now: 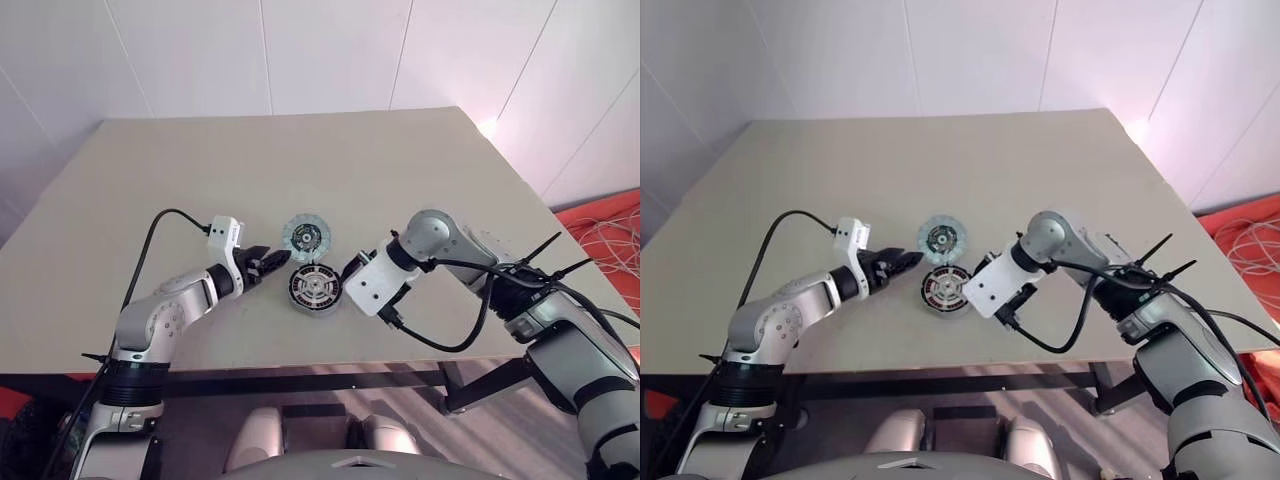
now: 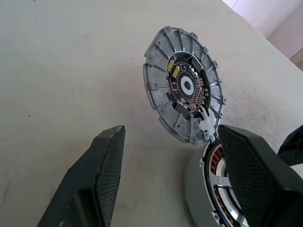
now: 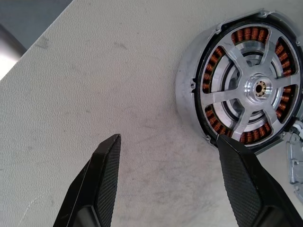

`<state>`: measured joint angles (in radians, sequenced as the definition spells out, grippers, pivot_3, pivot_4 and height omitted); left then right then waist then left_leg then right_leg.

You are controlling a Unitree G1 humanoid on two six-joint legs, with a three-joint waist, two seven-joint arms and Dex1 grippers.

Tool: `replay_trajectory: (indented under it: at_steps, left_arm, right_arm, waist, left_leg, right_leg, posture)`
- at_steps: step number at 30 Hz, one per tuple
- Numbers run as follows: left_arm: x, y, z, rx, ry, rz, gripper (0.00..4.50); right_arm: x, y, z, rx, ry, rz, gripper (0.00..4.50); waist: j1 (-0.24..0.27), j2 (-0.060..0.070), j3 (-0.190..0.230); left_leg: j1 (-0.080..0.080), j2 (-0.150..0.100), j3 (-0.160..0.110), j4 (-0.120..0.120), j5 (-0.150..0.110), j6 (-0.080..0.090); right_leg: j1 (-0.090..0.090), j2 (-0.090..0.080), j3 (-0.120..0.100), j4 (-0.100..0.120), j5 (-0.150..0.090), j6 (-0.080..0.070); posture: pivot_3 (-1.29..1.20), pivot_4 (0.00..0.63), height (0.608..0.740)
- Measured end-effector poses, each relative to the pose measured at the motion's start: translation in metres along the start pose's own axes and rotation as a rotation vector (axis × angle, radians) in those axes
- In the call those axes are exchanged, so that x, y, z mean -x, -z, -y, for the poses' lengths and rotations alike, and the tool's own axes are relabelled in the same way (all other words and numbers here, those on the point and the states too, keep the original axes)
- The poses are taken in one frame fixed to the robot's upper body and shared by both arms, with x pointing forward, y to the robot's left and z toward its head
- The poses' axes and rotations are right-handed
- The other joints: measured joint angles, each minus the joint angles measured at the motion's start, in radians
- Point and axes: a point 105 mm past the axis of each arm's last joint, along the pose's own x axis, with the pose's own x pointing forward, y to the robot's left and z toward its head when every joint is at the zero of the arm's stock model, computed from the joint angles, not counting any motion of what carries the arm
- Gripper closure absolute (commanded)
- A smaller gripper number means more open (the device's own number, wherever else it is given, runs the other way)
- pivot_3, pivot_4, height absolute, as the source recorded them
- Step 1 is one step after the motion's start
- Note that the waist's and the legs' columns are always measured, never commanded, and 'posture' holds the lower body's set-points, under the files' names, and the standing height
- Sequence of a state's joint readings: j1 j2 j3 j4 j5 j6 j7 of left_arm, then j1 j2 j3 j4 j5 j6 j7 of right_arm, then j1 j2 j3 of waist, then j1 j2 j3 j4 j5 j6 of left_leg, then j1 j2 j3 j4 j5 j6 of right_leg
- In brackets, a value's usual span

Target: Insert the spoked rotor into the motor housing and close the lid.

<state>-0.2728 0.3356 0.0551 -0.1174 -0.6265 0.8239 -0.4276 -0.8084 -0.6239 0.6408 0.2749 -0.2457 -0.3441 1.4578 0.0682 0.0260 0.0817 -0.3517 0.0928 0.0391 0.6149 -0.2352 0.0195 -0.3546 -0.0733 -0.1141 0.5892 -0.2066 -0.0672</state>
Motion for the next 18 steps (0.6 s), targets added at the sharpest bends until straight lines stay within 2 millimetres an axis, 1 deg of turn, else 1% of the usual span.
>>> replay_trajectory:
  at_steps: [6,15,18]
  left_arm:
    - [0.001,-0.001,-0.002,0.002,-0.012,0.009,1.19]
    - [0.001,-0.003,-0.003,0.003,-0.02,0.026,1.19]
    - [0.001,-0.003,-0.004,0.001,-0.023,0.027,1.19]
  right_arm:
    - [-0.002,-0.003,0.003,0.026,0.0,0.005,0.88]
    - [-0.01,-0.009,0.005,0.075,-0.015,0.012,0.88]
    - [-0.012,-0.011,0.008,0.086,-0.014,0.015,1.47]
  waist:
    - [0.0,0.0,0.0]
    - [0.0,0.0,0.0]
    - [0.0,0.0,0.0]
  left_leg:
    - [0.0,0.0,0.001,0.0,0.0,0.001]
    - [0.0,0.0,0.001,0.0,0.0,0.001]
    - [0.0,0.0,0.001,0.0,0.0,0.001]
  right_leg:
    - [0.0,0.0,0.001,0.0,0.0,0.0]
    - [0.0,0.0,0.001,0.0,0.0,0.0]
    - [0.0,0.0,0.001,0.0,0.0,0.0]
  posture:
    - [0.0,0.0,0.74]
    - [0.0,0.0,0.74]
    - [0.0,0.0,0.74]
